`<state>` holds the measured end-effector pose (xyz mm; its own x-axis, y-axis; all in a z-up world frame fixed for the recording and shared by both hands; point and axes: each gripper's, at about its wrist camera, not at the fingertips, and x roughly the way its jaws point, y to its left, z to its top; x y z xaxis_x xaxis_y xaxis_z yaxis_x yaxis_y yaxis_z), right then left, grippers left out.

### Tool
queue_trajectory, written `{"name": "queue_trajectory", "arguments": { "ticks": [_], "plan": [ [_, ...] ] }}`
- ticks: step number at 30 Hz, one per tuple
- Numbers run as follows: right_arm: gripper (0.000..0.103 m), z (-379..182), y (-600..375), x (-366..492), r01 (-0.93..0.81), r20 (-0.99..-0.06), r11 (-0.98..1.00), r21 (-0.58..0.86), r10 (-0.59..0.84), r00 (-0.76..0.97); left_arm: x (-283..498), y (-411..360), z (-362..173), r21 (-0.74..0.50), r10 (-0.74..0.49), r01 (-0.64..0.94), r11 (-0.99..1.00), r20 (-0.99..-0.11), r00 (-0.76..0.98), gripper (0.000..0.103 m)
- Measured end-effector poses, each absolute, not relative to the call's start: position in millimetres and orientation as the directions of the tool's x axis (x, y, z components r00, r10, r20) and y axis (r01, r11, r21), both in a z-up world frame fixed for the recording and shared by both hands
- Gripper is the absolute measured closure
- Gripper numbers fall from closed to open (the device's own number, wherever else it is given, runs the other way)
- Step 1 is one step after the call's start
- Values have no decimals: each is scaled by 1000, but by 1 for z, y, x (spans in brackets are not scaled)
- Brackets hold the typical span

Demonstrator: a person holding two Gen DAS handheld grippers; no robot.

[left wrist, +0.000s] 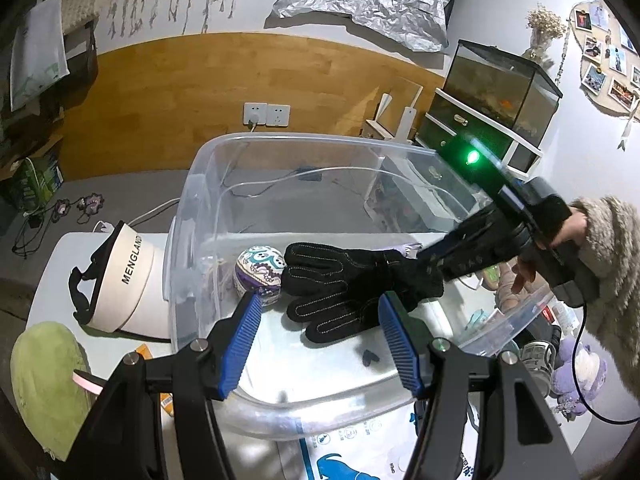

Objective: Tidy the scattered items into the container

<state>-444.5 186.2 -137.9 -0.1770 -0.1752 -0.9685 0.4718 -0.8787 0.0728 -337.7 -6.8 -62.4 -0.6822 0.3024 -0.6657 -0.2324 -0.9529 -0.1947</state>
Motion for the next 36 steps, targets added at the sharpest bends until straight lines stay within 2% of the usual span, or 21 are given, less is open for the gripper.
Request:
{"name": "queue_trajectory", "arguments": {
  "ticks": [7, 11, 16, 17, 18, 19, 20, 24, 27, 31, 36],
  "plan": [
    [66, -120, 187, -433, 341, -962, -939, 40, -128, -240, -326, -7, -59, -187, 293, -227, -956, -661, -691, 42],
    [66, -116, 180, -427, 251, -934, -965, -73, -22, -357, -319, -9, -56, -181, 289, -226, -957, -659, -694, 42],
    [66, -119, 153, -415, 316, -916, -922, -224, 88, -392, -309, -11, -51, -174, 283, -225, -959, -654, -702, 42],
    [60, -118, 150, -411, 325, -911, -917, -232, 88, -402, -307, -12, -50, -174, 284, -226, -959, -653, -703, 42],
    [47, -116, 148, -408, 336, -913, -918, -211, 63, -403, -305, -12, -49, -174, 285, -226, -958, -652, -703, 42],
    [25, -115, 148, -406, 349, -915, -919, -185, 32, -401, -303, -12, -49, -176, 286, -227, -958, -652, -703, 42],
    [22, -113, 146, -403, 358, -909, -915, -188, 23, -417, -302, -12, -49, -177, 288, -228, -957, -651, -702, 42],
    [22, -110, 142, -392, 378, -866, -881, -284, 66, -496, -296, -11, -48, -178, 291, -231, -956, -651, -701, 42],
    [22, -106, 147, -382, 383, -852, -882, -276, 39, -523, -290, -11, -45, -181, 295, -235, -955, -648, -702, 42],
    [22, -90, 162, -378, 356, -826, -906, -227, -15, -564, -282, -8, -41, -179, 300, -242, -954, -646, -702, 42],
    [22, -55, 196, -366, 281, -800, -955, -89, -100, -592, -271, -3, -37, -183, 309, -251, -951, -641, -703, 42]
  ]
}}
